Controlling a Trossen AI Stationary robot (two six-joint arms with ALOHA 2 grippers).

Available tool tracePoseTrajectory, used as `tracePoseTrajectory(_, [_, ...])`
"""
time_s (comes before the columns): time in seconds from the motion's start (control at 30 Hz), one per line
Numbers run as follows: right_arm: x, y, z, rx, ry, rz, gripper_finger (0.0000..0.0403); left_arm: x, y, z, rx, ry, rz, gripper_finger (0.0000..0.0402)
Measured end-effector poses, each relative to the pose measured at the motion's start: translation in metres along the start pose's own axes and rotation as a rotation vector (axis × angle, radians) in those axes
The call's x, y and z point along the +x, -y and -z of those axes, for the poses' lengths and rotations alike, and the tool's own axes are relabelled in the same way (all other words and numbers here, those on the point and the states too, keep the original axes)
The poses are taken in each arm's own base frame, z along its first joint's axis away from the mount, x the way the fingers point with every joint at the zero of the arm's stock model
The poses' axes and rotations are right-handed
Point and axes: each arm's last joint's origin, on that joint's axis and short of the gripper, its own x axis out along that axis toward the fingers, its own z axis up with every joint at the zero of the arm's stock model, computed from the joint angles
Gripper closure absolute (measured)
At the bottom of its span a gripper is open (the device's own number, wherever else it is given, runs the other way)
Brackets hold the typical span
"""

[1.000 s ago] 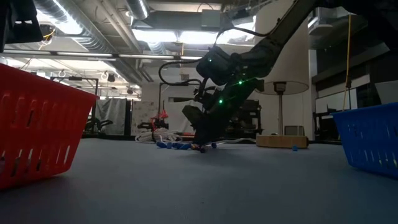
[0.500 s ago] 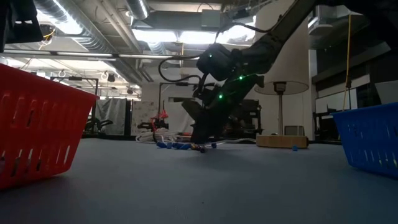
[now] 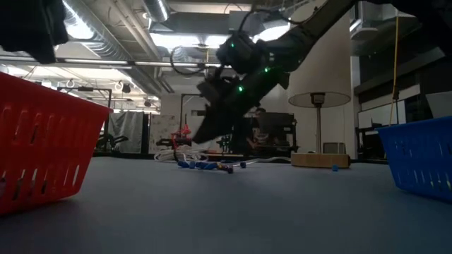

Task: Sort crayons
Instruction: Put the red crayon into the red basket

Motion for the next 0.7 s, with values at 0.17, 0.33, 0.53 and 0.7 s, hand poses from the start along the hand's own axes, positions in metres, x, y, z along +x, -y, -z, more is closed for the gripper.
tracePoseTrajectory(0.17, [-0.001, -0.036, -0.001, -0.071, -0.014, -0.147, 0.0375, 0.0, 0.0, -0.004, 0.051, 0.081, -0.022, 0.0278])
tracePoseTrajectory(0.33, [-0.004, -0.074, 0.006, -0.133, -0.021, -0.224, 0.0375, -0.005, 0.001, -0.017, 0.111, 0.191, -0.012, 0.0278])
tracePoseTrajectory(0.53, [-0.008, -0.113, 0.024, -0.197, -0.048, -0.293, 0.0375, -0.033, -0.004, -0.034, 0.17, 0.259, 0.025, 0.0278])
tracePoseTrajectory(0.7, [-0.013, -0.141, 0.039, -0.3, -0.041, -0.314, 0.0375, -0.057, -0.01, -0.045, 0.214, 0.306, 0.06, 0.0278])
